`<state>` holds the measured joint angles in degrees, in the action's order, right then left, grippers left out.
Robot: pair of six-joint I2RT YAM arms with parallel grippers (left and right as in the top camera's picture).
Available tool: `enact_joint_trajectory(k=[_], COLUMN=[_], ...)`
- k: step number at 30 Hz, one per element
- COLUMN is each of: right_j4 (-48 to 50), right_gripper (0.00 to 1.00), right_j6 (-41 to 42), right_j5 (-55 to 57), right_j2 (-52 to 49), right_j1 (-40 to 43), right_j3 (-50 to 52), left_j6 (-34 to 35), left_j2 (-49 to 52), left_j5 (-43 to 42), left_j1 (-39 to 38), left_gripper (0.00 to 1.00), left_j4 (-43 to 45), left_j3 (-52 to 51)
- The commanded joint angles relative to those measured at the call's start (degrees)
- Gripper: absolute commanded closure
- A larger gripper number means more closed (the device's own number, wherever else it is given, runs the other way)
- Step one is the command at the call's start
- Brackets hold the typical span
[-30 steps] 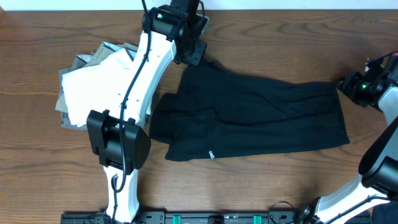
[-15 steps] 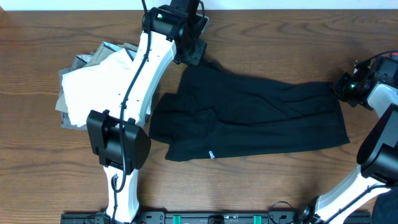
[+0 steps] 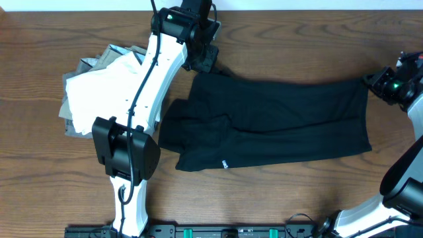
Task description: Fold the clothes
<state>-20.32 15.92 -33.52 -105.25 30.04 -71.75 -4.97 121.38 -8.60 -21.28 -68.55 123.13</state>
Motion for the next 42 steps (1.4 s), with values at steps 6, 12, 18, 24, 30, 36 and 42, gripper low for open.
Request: enact_joint_trajectory(k=[6, 12, 18, 24, 30, 36, 42], right_j4=[-6.4, -12.79, -18.18, -22.36, -21.53, -23.45, -27.08], right_gripper=[0.99, 0.99, 0.99, 0.99, 0.99, 0.99, 0.99], right_j6=[-0.48, -1.7, -1.84, -1.86, -2.86, -1.57, -1.62], right_j5=[2.29, 2.21, 4.46, 12.44, 10.62, 8.07, 7.85], right_j2=[0.42, 0.42, 0.42, 0.42, 0.44, 0.52, 0.52], right_j1=[0.48, 0.81, 1.03, 1.14, 2.43, 7.08, 9.35], right_j3=[-0.52, -0.52, -0.55, -0.52, -0.59, -0.59, -0.59], left_j6=[-0.28, 2.16, 3.8, 6.25, 7.89, 9.27, 10.03], left_j2=[0.22, 0.22, 0.22, 0.22, 0.22, 0.22, 0.22], left_j5=[0.04, -3.02, -4.17, -4.24, -4.24, -4.26, -4.31], left_j1=[-0.04, -0.04, -0.09, -1.27, -3.82, -5.75, -6.14], left_gripper=[0.94, 0.94, 0.94, 0.94, 0.94, 0.94, 0.94], left_j4=[-9.18, -21.05, -27.67, -26.91, -24.11, -22.14, -22.21], left_j3=[0.0, 0.0, -0.9, -7.98, -17.88, -24.72, -27.61])
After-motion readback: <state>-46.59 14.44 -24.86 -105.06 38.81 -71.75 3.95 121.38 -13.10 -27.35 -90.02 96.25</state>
